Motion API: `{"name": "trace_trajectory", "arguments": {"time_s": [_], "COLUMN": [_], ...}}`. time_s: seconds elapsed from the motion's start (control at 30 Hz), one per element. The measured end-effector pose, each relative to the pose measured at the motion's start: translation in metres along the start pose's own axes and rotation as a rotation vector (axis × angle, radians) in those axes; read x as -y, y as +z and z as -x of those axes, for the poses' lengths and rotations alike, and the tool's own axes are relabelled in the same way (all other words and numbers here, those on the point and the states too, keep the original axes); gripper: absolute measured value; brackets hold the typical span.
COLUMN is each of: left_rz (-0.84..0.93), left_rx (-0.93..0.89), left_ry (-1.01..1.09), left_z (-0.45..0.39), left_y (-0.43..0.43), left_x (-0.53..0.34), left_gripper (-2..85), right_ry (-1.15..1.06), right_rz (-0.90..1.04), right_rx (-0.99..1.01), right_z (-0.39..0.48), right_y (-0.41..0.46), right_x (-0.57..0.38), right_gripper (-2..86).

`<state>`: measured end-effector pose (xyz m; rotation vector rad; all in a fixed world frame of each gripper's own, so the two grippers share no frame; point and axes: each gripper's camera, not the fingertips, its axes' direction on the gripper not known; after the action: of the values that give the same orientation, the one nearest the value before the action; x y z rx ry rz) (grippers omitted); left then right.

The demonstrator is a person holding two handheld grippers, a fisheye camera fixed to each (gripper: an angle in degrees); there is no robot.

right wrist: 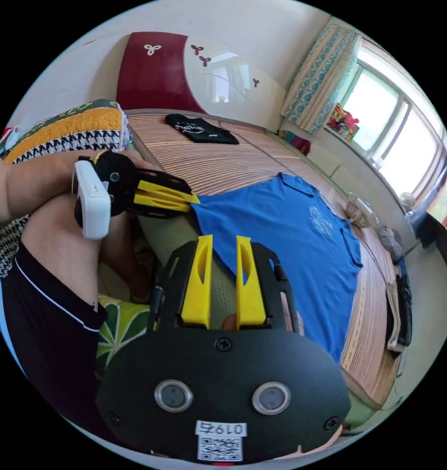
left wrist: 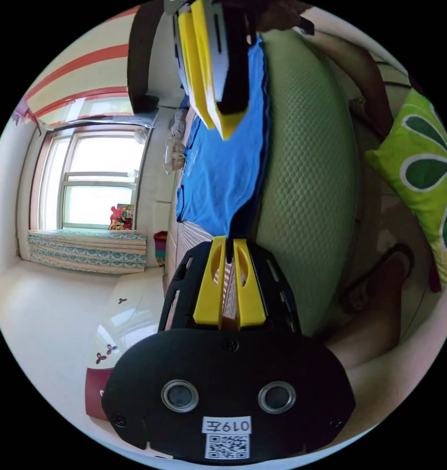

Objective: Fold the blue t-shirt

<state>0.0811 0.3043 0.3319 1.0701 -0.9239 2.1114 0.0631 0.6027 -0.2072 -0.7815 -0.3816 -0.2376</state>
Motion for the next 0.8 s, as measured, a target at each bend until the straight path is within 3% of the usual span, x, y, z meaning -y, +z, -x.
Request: {"name": "trace_trajectory", "arguments": {"time_s": [0.23,0.33,0.6,0.8], "left_rz": [0.079,0.073,0.042,0.008], "left_rx": [0.079,0.052,-0.018,-0.185], "left_ry": [-0.003,-0.019,-0.063,-0.286], "left_z": [-0.008,-0.006,0.005,0.059], "left_y": [0.003,-0.003,-0.014,-0.007], "left_x": [-0.002,-0.004,-0.016,-0.045], "left_gripper": [0.5,0.5,0.5,0.6], "right_ry": [0.359,0.401,0.129,-0.098], "right_rz": [-0.029,0.018,0.147,0.312], "right_rx": [0.007,-0.097,-0.315,-0.486], "right_z": [-0.082,-0.102,-0.077,-0.047], "right_y": [-0.067,-0.083,-0.108,-0.098], "right_x": [-0.066,-0.085,-0.089,-0.108], "right_gripper": [4.0,3.9,9.5,8.6]}}
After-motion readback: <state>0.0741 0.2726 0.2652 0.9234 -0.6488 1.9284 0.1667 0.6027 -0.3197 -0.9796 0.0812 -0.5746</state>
